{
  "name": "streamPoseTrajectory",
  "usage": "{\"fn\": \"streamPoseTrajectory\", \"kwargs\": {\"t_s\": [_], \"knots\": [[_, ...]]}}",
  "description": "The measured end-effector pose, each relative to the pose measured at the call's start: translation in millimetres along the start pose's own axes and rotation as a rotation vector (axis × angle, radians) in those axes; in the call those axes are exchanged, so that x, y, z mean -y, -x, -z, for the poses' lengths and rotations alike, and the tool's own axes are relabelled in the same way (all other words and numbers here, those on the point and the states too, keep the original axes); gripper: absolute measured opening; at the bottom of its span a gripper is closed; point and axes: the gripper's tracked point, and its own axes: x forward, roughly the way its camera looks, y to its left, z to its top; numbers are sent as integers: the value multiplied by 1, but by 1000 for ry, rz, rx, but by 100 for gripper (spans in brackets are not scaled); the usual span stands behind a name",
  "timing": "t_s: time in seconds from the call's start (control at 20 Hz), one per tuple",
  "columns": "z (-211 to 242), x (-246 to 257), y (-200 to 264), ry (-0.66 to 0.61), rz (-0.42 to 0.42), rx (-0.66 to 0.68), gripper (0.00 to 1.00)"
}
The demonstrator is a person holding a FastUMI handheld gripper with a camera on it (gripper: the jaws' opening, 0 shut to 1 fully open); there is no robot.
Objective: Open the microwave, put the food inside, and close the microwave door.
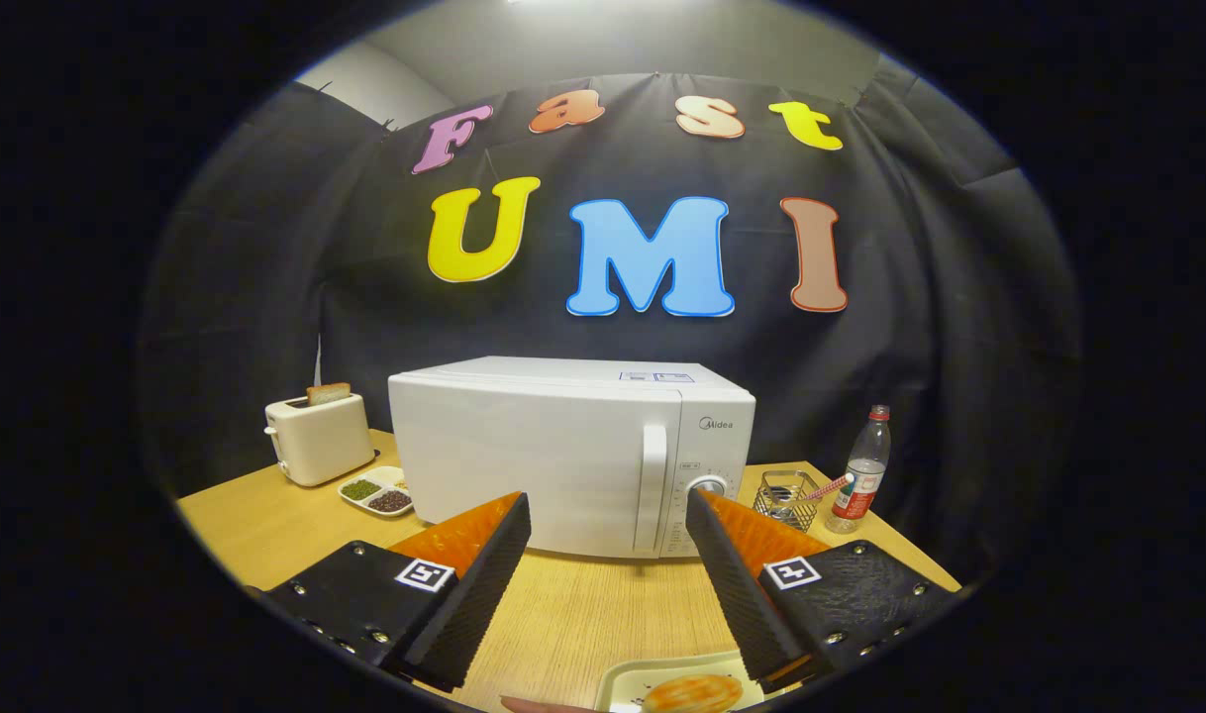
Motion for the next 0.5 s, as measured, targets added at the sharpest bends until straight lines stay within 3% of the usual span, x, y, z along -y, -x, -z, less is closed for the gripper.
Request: {"fn": "streamPoseTrajectory", "kwargs": {"t_s": [0.5], "knots": [[20, 8, -71, -63, 44, -71, 98]]}}
